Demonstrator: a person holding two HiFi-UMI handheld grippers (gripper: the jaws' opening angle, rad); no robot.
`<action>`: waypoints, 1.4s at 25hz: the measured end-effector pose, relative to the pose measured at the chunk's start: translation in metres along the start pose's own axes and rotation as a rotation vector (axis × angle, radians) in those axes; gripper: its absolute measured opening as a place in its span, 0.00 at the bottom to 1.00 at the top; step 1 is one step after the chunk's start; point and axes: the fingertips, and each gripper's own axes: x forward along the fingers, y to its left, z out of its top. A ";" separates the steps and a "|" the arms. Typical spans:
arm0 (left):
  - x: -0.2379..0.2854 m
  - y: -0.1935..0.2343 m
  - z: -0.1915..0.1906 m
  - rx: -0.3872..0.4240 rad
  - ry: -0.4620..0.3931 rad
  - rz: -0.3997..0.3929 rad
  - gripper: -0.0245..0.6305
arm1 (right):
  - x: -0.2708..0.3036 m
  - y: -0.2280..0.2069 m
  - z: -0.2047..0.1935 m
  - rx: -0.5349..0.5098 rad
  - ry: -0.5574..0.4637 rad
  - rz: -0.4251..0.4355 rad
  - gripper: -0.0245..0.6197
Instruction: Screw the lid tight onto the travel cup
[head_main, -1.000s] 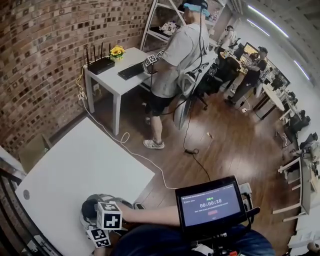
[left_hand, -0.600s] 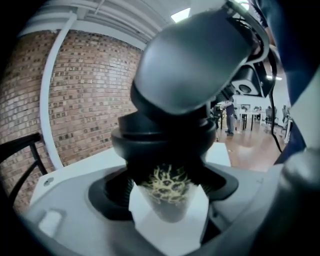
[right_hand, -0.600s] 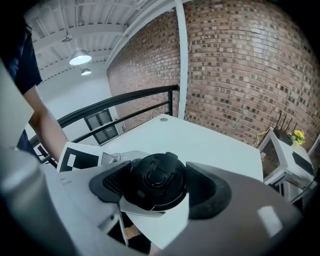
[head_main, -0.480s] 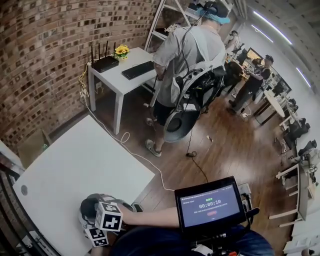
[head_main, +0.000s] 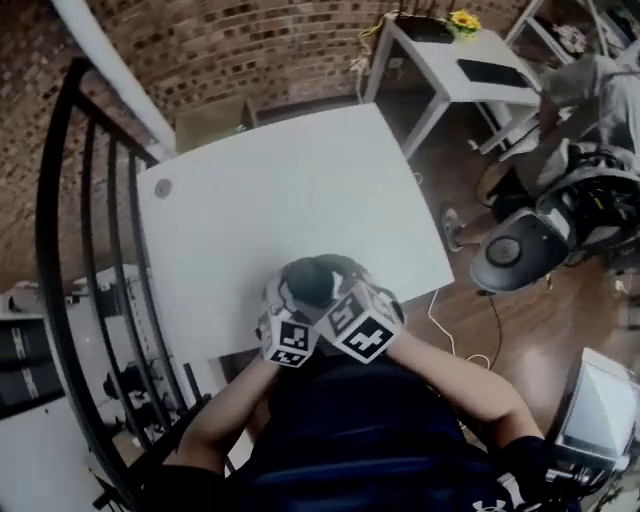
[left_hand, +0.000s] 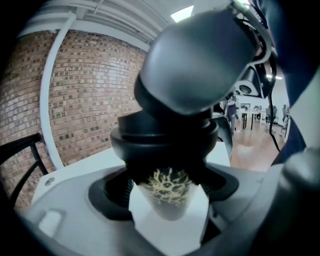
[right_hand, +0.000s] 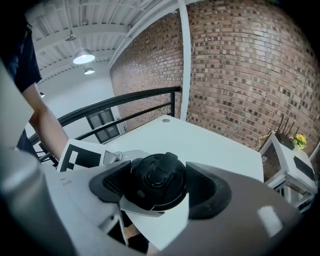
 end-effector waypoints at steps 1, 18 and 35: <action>0.011 0.004 0.006 0.013 -0.018 -0.021 0.66 | 0.002 -0.011 0.002 -0.007 -0.004 -0.014 0.58; -0.017 0.028 -0.019 0.037 0.010 -0.104 0.67 | 0.032 -0.014 0.003 -0.005 -0.083 0.058 0.58; -0.037 0.029 -0.022 -0.036 -0.001 -0.033 0.67 | 0.023 -0.016 0.026 0.005 -0.228 0.063 0.60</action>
